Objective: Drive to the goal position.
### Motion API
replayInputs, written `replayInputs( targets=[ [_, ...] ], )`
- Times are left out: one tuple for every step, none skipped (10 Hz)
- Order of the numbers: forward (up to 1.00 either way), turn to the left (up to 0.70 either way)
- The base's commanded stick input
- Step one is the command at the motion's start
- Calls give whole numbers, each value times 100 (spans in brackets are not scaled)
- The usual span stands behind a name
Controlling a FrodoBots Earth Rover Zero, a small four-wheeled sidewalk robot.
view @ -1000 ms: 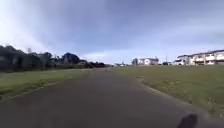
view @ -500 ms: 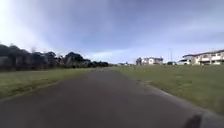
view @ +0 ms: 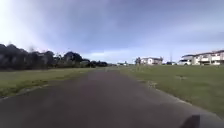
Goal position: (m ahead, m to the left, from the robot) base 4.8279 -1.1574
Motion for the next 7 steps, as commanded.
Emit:
replayInputs(
  targets=[
    [100, 0],
    [100, 0],
    [100, 0],
    [100, 0],
    [100, 0],
    [100, 0],
    [100, 0]
  ],
)
